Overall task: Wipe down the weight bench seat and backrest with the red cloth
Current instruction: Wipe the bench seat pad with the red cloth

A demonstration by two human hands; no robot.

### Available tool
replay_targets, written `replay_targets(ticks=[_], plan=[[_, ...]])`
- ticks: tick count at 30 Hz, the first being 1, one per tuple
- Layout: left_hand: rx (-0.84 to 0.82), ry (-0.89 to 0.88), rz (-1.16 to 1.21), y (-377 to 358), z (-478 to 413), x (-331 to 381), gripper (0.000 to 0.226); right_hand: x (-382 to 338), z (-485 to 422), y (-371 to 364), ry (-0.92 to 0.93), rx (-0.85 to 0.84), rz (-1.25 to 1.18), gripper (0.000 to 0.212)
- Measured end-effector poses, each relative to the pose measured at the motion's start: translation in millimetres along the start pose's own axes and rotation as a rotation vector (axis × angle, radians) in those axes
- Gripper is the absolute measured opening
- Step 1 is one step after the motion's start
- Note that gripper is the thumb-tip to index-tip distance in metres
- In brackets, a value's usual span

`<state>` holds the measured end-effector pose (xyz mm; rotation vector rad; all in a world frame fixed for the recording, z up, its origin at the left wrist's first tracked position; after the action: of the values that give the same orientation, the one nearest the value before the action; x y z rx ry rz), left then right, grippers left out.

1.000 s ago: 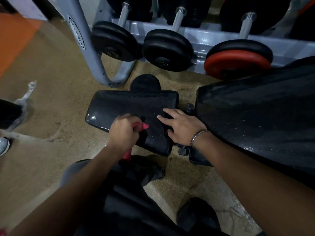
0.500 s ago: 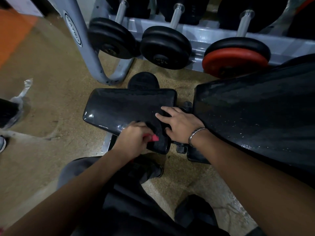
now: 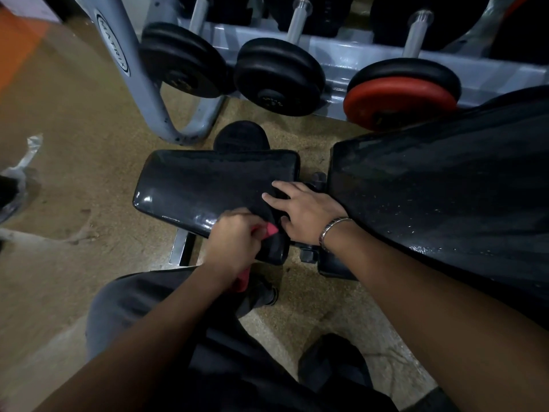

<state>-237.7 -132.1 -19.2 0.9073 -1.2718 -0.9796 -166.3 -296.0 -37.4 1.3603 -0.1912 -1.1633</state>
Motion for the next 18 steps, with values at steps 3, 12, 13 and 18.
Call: replay_targets(ticks=[3,12,13,18], plan=[[-0.192,-0.176,-0.010,-12,10,12,0.015,0,1,0,-0.026,-0.029,-0.020,0.070],[-0.195,-0.317,-0.089,-16,9,7,0.016,-5,3,9,-0.082,-0.073,-0.181,0.080],[-0.250,-0.369,-0.105,-17,11,7,0.016,-5,5,9,-0.108,-0.059,-0.193,0.078],[0.037,-0.129,-0.042,-5,-11,-8,0.008,-3,3,12,-0.184,0.104,-0.193,0.048]])
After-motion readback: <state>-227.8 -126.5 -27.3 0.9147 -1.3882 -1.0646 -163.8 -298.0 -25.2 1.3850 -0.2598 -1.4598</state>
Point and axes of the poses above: each hand's wrist, its own z-axis away from the middle knuckle, its own y-axis out of the back of the hand, x = y × z, the point moved 2 cm from there along -z, towards the middle knuckle, and after that the axes turned 6 degrees about -z, right-handed, at the moved point
